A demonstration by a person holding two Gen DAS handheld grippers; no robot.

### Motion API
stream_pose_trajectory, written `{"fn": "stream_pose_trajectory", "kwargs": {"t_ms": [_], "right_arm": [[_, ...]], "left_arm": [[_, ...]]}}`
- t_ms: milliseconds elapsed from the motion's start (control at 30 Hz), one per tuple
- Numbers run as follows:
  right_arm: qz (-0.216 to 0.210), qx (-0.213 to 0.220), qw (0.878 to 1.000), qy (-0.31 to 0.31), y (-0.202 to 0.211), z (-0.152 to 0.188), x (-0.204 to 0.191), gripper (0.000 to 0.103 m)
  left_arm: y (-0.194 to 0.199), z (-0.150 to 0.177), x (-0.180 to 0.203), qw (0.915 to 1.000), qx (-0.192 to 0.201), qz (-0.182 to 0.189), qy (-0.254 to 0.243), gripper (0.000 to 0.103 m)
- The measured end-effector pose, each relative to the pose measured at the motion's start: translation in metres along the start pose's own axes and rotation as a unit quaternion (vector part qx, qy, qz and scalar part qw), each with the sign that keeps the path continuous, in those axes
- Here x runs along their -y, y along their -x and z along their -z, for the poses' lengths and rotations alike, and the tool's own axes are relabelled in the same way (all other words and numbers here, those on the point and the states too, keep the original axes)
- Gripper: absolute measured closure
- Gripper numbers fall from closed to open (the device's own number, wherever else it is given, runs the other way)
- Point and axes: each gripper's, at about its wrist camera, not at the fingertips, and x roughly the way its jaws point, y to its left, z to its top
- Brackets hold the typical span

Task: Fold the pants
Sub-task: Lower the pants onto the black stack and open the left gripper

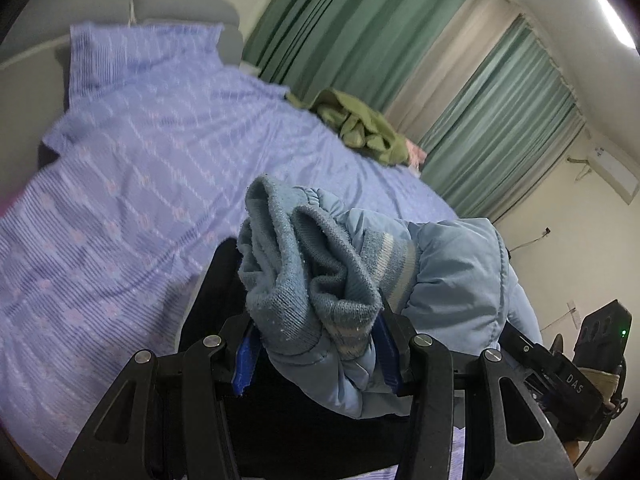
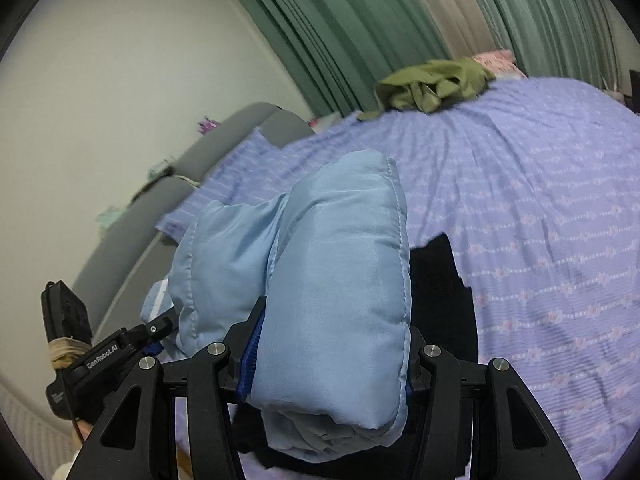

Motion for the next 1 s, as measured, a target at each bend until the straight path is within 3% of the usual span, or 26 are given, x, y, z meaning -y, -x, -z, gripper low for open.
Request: {"fn": "stream_pose_trajectory", "kwargs": {"t_ms": [233, 333, 400, 467, 567, 833, 1000], "right_arm": [[0.041, -0.041, 0.998, -0.028, -0.041, 0.018, 0.022, 0.049], [0.063, -0.056, 0.996, -0.037, -0.048, 0.027, 0.03, 0.035], [0.081, -0.059, 0.994, -0.039, -0.049, 0.028, 0.033, 0.026], [0.105, -0.052, 0.993, -0.033, -0.048, 0.026, 0.033, 0.02], [0.129, -0.052, 0.99, -0.019, -0.046, 0.022, 0.028, 0.018], [0.138, -0.048, 0.989, -0.002, -0.034, 0.015, 0.018, 0.018], [0.14, -0.029, 0.989, 0.033, 0.011, 0.013, 0.012, 0.018]], "left_arm": [[-0.055, 0.011, -0.028, 0.9974, -0.071, -0.003, 0.008, 0.052], [-0.058, 0.016, -0.035, 0.9965, -0.082, -0.015, 0.003, 0.045], [-0.057, 0.017, -0.036, 0.9958, -0.085, -0.033, 0.002, 0.034], [-0.05, 0.017, -0.035, 0.9954, -0.077, -0.056, -0.009, 0.032], [-0.026, 0.013, -0.028, 0.9902, -0.045, -0.125, -0.042, 0.032], [0.01, 0.005, -0.003, 0.9914, -0.019, -0.103, -0.078, 0.025], [0.033, 0.011, 0.041, 0.9865, 0.006, -0.098, -0.131, 0.015]]}}
